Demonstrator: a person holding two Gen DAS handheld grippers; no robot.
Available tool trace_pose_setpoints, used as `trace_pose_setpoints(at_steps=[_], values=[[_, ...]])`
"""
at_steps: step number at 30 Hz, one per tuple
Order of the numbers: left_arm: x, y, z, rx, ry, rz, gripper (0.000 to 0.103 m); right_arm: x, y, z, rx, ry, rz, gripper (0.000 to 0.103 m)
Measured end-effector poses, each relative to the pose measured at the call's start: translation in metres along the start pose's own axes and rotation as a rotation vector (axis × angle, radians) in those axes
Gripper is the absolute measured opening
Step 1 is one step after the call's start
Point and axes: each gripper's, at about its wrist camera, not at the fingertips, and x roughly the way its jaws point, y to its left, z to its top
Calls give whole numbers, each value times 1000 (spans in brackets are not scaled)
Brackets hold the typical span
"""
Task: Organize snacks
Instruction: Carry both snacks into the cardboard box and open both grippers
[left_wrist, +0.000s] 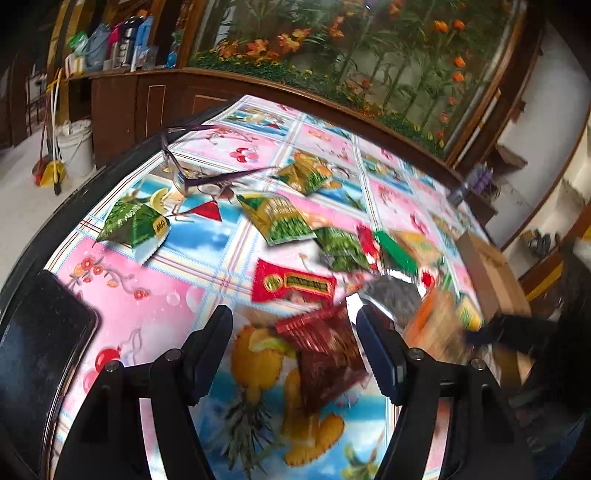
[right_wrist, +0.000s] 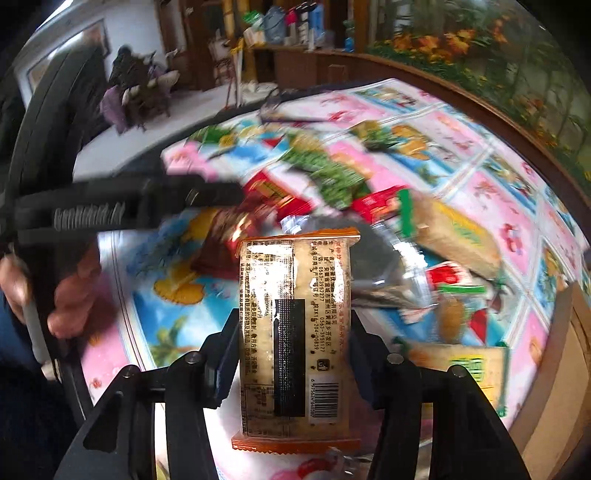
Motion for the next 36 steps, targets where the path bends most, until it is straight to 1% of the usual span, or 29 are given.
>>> trace_pose_setpoints(at_steps=[2, 5, 7, 8, 9, 10, 12, 13, 14, 15, 16, 21, 26, 29, 31, 34, 36], values=[[2, -9, -6, 24, 34, -13, 69, -22, -21, 4, 91, -97, 45, 58], [10, -29, -12, 85, 69, 45, 69, -46, -54, 5, 246, -210, 52, 58], [16, -35, -14, 101, 82, 91, 67, -54, -74, 2, 346, -251, 52, 57], [20, -36, -14, 99, 96, 105, 61, -57, -83, 1, 385, -266, 45, 57], [23, -35, -14, 92, 108, 108, 59, -59, -90, 0, 415, -278, 38, 57], [24, -36, -13, 96, 102, 137, 58, -61, -96, -2, 446, -290, 40, 58], [27, -38, -11, 104, 104, 173, 51, -64, -105, -5, 495, -304, 63, 58], [28, -39, -11, 110, 102, 186, 46, -66, -109, -6, 513, -315, 66, 58], [29, -39, -11, 113, 93, 206, 36, -69, -112, -7, 531, -328, 61, 58], [29, -39, -12, 119, 85, 225, 33, -71, -114, -9, 542, -337, 60, 58], [29, -39, -12, 124, 82, 229, 33, -73, -116, -10, 556, -346, 63, 58], [25, -38, -12, 117, 63, 219, 33, -83, -126, -17, 618, -383, 61, 58], [14, -53, -6, 139, 25, 201, 33, -91, -140, -24, 683, -401, 50, 57], [12, -71, 1, 160, 21, 162, 33, -105, -157, -35, 734, -436, 46, 57], [13, -85, 6, 176, 22, 132, 33, -114, -171, -45, 777, -452, 22, 57], [16, -114, 16, 204, 25, 75, 33, -130, -192, -61, 848, -472, -38, 57], [18, -132, 22, 223, 25, 38, 33, -139, -205, -72, 889, -480, -57, 57]])
